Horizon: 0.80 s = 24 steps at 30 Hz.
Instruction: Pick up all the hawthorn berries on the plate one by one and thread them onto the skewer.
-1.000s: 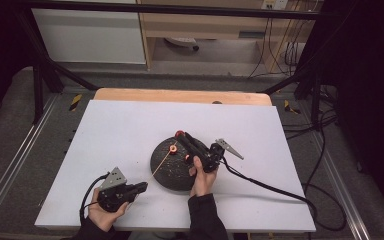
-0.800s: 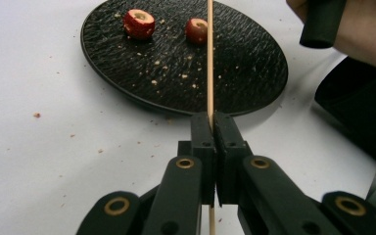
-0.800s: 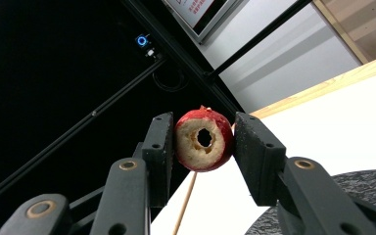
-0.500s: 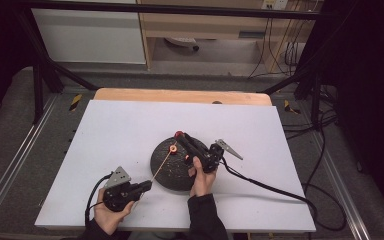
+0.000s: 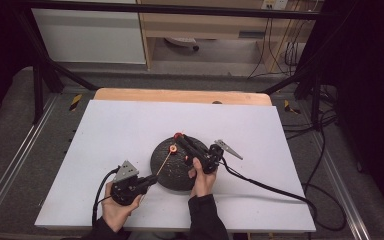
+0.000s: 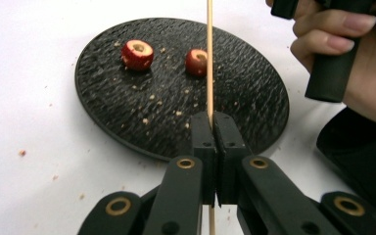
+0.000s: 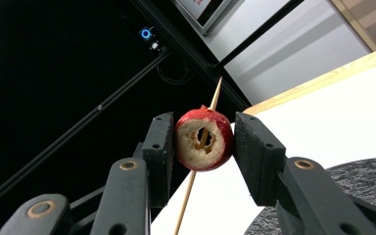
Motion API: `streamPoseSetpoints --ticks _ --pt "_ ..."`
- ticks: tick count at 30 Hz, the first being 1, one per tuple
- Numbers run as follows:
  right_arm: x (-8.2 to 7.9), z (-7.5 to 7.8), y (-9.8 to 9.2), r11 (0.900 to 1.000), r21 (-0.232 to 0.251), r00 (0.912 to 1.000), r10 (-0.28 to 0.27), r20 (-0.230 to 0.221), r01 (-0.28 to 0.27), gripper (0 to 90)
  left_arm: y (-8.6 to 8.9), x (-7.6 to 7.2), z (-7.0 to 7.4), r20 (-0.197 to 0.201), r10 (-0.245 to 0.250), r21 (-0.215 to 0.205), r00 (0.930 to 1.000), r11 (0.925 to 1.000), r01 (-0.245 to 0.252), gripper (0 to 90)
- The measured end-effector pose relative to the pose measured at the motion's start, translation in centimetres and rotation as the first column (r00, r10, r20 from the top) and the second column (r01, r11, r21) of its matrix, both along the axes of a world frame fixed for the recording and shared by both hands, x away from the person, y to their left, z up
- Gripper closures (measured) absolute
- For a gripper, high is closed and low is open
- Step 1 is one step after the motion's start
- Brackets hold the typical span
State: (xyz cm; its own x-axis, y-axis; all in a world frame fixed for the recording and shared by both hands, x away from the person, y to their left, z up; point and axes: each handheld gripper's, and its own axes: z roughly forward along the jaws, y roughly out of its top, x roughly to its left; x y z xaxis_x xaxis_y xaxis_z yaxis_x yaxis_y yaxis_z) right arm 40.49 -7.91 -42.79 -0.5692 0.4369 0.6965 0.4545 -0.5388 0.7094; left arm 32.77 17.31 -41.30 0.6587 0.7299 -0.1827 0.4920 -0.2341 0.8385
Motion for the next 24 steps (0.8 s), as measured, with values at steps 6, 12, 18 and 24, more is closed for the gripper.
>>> streamPoseSetpoints --ticks 6,12,18,24 --pt "-0.1 -0.1 0.0 0.999 -0.013 0.9995 0.029 -0.01 -0.029 60.9 -0.7 1.1 0.9 0.003 0.003 -0.008 1.0 1.0 -0.003 88.5" --pt "-0.3 -0.2 0.1 0.998 -0.025 0.9987 0.049 -0.018 -0.049 60.9 -1.5 2.1 1.4 0.016 0.005 0.0 0.9999 1.0 -0.005 88.5" --pt "-0.5 -0.5 0.2 0.997 -0.045 0.9974 0.066 -0.03 -0.067 60.9 -2.1 3.0 1.7 0.022 0.001 0.004 0.9998 1.0 -0.001 88.5" --pt "-0.6 -0.7 0.3 0.994 -0.061 0.9954 0.086 -0.044 -0.088 60.9 -2.7 3.8 2.0 0.027 0.0 0.011 0.9996 0.9999 -0.001 88.5"
